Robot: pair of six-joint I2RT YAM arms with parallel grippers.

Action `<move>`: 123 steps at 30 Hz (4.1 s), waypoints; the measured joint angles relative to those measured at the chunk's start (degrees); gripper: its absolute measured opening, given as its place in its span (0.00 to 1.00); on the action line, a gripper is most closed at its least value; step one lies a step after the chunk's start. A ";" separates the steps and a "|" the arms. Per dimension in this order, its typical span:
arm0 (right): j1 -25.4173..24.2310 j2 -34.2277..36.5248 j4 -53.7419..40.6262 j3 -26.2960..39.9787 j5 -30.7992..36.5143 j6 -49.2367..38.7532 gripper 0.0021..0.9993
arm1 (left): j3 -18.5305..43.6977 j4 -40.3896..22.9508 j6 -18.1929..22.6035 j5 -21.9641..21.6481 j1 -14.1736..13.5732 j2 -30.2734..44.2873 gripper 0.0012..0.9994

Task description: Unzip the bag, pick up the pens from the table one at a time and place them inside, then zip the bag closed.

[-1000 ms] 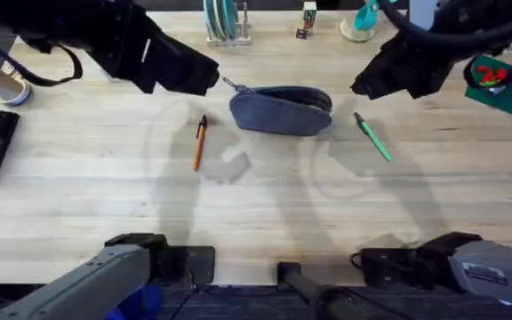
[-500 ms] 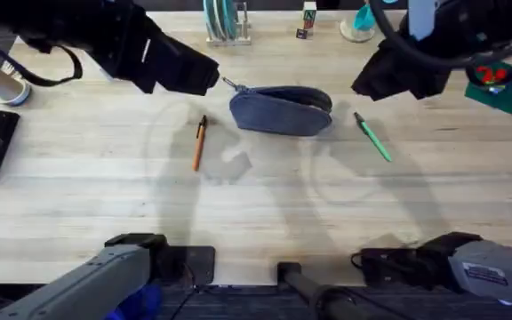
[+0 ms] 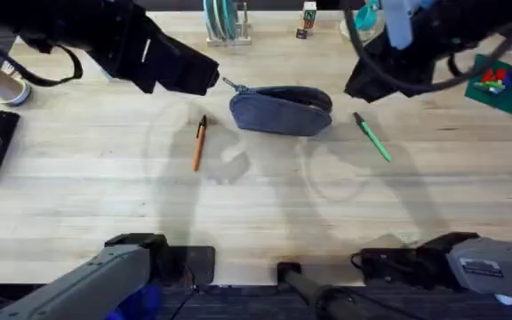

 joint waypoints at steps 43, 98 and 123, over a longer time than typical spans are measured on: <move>-4.72 21.18 7.41 0.00 -9.81 -12.10 0.03 | 0.00 0.00 -0.01 0.00 0.01 0.00 1.00; -4.72 27.09 9.57 0.11 -15.69 -12.86 1.00 | 0.00 0.00 -0.01 0.00 0.00 0.00 1.00; -4.70 20.88 10.19 0.11 -15.67 -4.53 1.00 | 0.00 0.02 -0.01 0.00 0.00 0.00 0.99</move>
